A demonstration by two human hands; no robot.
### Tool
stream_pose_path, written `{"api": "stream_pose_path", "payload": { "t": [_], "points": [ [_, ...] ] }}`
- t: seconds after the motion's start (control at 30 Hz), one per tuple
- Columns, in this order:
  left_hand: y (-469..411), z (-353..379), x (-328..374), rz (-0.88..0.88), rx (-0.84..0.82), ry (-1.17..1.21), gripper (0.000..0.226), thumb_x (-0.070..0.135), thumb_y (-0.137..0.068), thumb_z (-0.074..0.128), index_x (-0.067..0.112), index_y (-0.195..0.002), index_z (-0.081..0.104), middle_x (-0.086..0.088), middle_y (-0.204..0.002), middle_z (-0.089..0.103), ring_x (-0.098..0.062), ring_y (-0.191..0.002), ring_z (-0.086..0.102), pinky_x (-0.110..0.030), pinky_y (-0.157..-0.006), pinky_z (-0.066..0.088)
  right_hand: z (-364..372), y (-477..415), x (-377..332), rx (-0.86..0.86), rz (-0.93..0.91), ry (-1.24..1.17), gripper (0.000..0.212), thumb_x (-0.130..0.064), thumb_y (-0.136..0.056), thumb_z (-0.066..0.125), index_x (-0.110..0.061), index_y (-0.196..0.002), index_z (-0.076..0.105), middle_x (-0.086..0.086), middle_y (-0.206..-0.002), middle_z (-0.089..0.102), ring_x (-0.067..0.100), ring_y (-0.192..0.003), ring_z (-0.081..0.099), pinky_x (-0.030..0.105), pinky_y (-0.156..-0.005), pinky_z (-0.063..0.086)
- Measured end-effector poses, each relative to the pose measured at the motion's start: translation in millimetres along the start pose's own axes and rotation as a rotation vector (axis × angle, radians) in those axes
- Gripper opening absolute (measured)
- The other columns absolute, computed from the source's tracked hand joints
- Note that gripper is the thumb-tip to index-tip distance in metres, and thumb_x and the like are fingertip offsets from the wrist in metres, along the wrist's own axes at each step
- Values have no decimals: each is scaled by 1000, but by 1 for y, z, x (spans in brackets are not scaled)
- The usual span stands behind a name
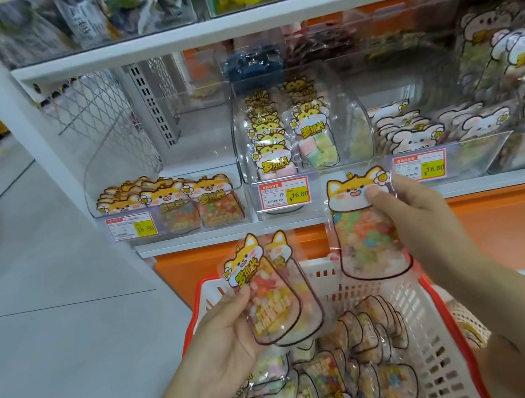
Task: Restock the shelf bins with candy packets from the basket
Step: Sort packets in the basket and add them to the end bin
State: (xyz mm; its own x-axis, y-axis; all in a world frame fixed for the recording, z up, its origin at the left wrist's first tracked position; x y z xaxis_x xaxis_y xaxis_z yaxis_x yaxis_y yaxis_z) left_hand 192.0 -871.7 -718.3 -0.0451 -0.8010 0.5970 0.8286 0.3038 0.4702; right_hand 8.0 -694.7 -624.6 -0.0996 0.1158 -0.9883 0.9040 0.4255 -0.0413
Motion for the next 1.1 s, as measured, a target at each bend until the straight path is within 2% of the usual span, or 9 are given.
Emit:
{"api": "stream_pose_path", "payload": {
  "t": [0.13,0.27,0.37,0.47,0.57,0.67,0.8,0.93,1.1],
  "points": [
    [0,7,-6,-28,-44,41,43,12,-92,51,-6,-130,56,-29,-123,64,-35,-97,72,-51,-85,58,11,7,1,-31,14,-18,41,-34,-100,55,4,-88,44,10,-74,47,28,-68,50,24,-45,46],
    [-2,4,-5,41,-9,-27,45,5,-91,52,-1,-136,51,-27,-120,66,-36,-96,71,-54,-77,60,17,16,-29,66,-145,68,27,-37,-100,52,-22,-78,56,10,-79,49,39,-74,54,53,-64,58],
    [-3,8,-11,103,21,-135,36,-1,-94,51,4,-130,53,-18,-105,71,-28,-80,72,-43,-60,61,66,34,-36,-182,-181,123,16,-42,-95,49,-51,-92,62,-10,-105,51,5,-80,61,27,-68,59],
    [0,15,-17,140,43,-232,30,-3,-96,50,3,-124,57,-16,-101,74,-23,-81,73,-34,-59,60,110,53,-3,-473,-140,425,41,-51,-97,51,-42,-137,51,-19,-129,42,-13,-102,50,7,-84,43],
    [-1,5,-25,126,128,-258,25,-13,-98,41,-4,-117,55,-16,-76,68,-18,-59,66,-30,-52,57,117,51,21,-564,-75,471,45,-53,-97,49,-36,-138,55,-17,-143,36,-11,-114,42,4,-93,31],
    [-2,-3,-31,74,195,-204,47,-14,-99,40,-4,-144,37,-28,-93,60,-18,-54,57,-31,-46,53,109,42,31,-549,-90,599,44,-35,-96,60,-42,-139,52,-15,-143,37,5,-130,37,20,-107,32],
    [2,6,-27,75,176,-131,43,-9,-99,44,-1,-141,45,-22,-104,70,-19,-60,68,-28,-43,53,89,31,46,-435,72,485,76,-50,-82,75,-39,-146,37,-17,-133,37,10,-127,42,28,-101,37],
    [1,7,-22,73,190,-123,39,16,-104,44,6,-141,48,-21,-120,69,-35,-104,70,-53,-82,58,90,39,79,-414,378,216,92,-67,-66,79,-33,-142,38,-12,-133,53,13,-116,59,30,-92,48],
    [9,20,-15,71,130,-431,68,68,-89,51,20,-137,53,-5,-125,70,-23,-113,68,-56,-104,46,102,52,68,-422,353,-56,31,-30,-91,70,-24,-119,57,-6,-105,75,9,-94,72,29,-85,58]
  ]
}}
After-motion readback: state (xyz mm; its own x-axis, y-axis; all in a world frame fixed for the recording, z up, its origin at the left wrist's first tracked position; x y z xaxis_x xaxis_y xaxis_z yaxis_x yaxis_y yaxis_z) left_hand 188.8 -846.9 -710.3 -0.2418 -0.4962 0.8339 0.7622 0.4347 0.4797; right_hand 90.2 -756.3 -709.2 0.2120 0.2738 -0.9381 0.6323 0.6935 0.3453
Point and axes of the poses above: each hand's wrist, its own y-axis away from the middle knuckle, its own z-axis out of the palm, x = y × z, the point moved 9 cm from there along -y, towards the middle knuckle
